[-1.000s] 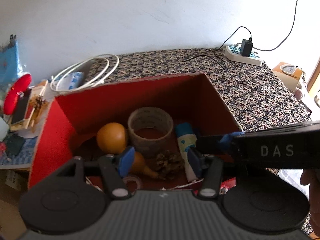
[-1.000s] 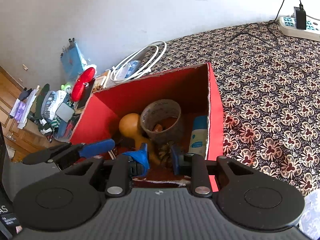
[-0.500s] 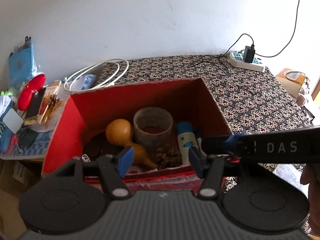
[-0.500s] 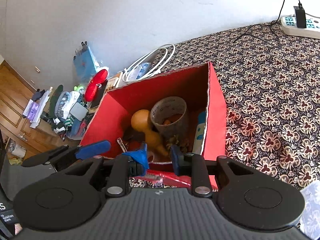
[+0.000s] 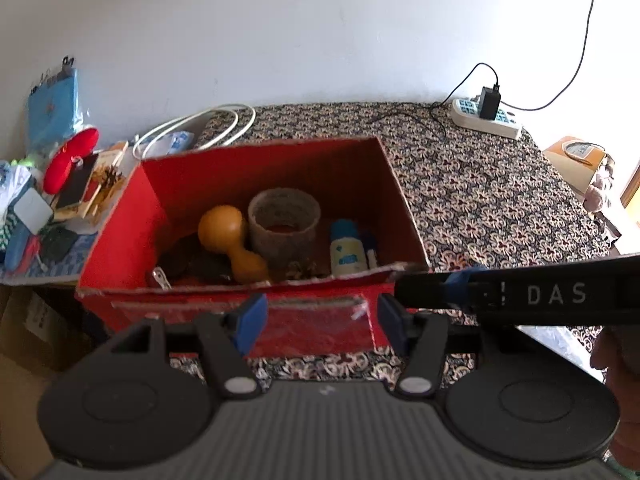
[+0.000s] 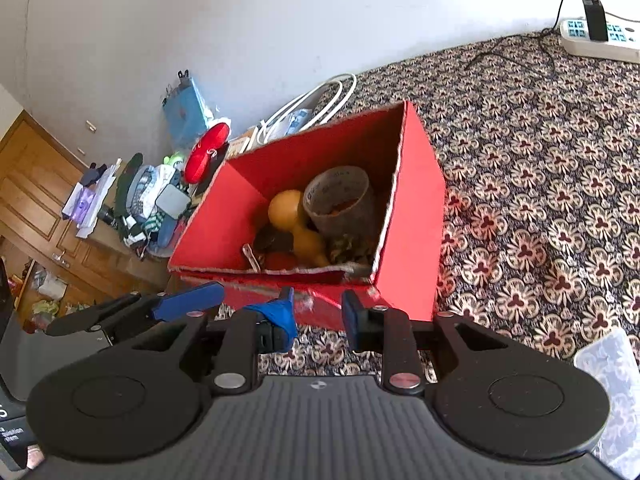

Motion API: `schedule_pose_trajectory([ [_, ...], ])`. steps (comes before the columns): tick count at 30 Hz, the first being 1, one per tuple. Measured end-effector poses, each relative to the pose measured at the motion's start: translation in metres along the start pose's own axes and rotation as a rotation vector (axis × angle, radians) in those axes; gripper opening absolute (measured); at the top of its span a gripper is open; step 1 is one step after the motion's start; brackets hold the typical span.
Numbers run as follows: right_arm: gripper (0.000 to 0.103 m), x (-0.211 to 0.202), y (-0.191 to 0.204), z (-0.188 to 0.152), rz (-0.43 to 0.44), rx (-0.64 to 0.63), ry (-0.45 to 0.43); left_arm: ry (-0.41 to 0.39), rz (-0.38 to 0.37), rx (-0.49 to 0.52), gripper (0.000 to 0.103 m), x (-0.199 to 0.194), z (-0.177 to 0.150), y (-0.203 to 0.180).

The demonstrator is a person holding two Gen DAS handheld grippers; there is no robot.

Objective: Organize rigid objects
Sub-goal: 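Move the left gripper toward the clear plastic container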

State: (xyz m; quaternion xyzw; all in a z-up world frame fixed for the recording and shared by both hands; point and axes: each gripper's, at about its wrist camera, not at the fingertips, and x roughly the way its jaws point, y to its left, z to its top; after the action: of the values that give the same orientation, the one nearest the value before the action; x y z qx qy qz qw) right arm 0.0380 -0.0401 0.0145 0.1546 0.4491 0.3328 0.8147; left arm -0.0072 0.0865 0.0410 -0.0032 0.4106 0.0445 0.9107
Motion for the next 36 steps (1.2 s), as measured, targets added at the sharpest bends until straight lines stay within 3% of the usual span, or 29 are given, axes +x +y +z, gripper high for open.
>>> schedule_pose_trajectory([
  [15, 0.008, -0.012, -0.041, -0.03, -0.003, 0.059, 0.068, 0.125, -0.004, 0.006, 0.059, 0.021, -0.025, -0.038],
  [36, 0.009, -0.035, -0.112, -0.06, -0.054, 0.193, 0.094, 0.258, -0.047, 0.133, 0.061, 0.061, -0.043, -0.111],
])
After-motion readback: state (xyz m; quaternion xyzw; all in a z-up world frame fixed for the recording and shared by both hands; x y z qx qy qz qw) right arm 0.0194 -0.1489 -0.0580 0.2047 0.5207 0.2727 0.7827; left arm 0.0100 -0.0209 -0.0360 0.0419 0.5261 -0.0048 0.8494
